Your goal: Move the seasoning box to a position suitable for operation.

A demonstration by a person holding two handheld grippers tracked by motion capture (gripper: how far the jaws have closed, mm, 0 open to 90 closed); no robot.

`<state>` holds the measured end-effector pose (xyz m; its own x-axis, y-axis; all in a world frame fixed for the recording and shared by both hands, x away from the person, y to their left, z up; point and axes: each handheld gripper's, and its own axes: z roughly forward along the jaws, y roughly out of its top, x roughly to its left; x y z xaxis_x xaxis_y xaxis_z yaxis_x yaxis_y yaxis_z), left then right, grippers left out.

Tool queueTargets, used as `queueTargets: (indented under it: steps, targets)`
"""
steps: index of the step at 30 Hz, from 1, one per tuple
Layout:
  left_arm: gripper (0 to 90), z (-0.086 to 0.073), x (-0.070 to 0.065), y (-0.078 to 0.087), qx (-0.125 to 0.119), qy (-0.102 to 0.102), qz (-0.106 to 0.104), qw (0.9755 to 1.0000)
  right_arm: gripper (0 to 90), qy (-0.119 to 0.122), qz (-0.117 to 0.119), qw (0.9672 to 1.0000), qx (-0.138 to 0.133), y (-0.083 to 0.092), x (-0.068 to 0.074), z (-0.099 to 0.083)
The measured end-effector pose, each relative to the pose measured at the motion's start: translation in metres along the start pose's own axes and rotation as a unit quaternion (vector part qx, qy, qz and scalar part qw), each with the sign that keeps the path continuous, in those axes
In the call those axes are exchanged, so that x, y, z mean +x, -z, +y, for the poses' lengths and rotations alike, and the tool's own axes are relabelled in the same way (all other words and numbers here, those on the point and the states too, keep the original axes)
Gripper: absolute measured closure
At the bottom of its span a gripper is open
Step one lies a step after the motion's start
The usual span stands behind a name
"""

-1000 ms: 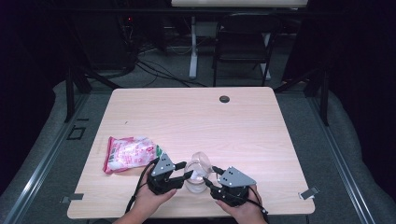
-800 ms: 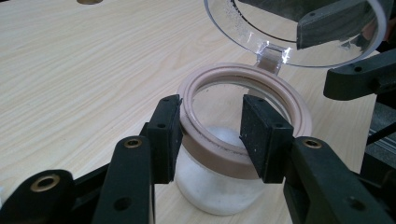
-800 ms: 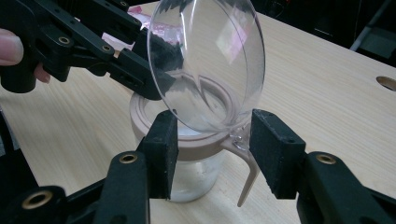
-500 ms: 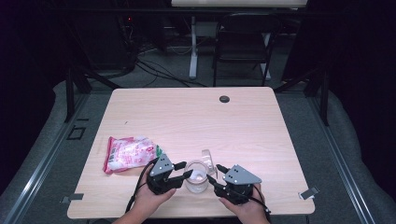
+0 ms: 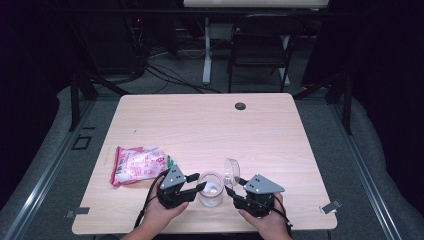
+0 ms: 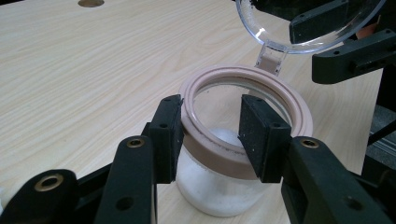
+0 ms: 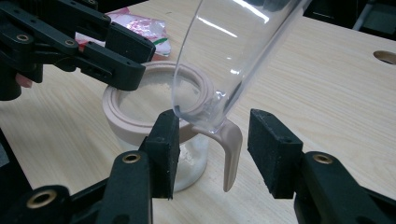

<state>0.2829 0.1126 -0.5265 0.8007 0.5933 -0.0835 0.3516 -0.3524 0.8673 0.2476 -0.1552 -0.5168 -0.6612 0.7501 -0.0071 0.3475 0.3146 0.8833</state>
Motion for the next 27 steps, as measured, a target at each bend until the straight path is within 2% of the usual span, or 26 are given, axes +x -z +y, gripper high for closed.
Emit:
queueTargets:
  steps: [6, 8, 13, 16, 18, 23, 27]
  targets:
    - [59.1, -0.001, 0.0, 0.0, -0.002, 0.005, 0.0, 1.0, 52.5, 0.013, 0.026, 0.9995, 0.011, 0.0, -0.002, -0.006]
    - [58.0, -0.001, 0.0, 0.0, -0.002, 0.005, 0.001, 1.0, 52.7, 0.014, 0.027, 0.9993, 0.019, -0.002, -0.005, -0.009]
    - [55.1, -0.002, 0.001, -0.001, -0.007, 0.004, 0.003, 1.0, 54.7, -0.024, 0.036, 0.9986, 0.03, -0.01, -0.015, -0.018]
    - [52.4, -0.002, 0.001, -0.001, -0.01, 0.0, 0.009, 0.9999, 59.5, -0.035, 0.037, 0.9978, 0.041, -0.017, -0.018, -0.022]
    - [51.1, -0.002, 0.001, 0.001, -0.012, 0.001, 0.005, 0.9999, 65.2, -0.039, 0.032, 0.9976, 0.048, -0.02, -0.019, -0.023]
    - [50.0, -0.003, 0.0, 0.007, -0.024, -0.006, 0.009, 0.9996, 74.9, -0.059, 0.027, 0.9969, 0.043, -0.025, -0.022, -0.022]
    - [49.8, -0.005, 0.002, 0.011, -0.028, -0.006, 0.018, 0.9994, 79.5, -0.059, 0.028, 0.9968, 0.045, -0.027, -0.024, -0.021]
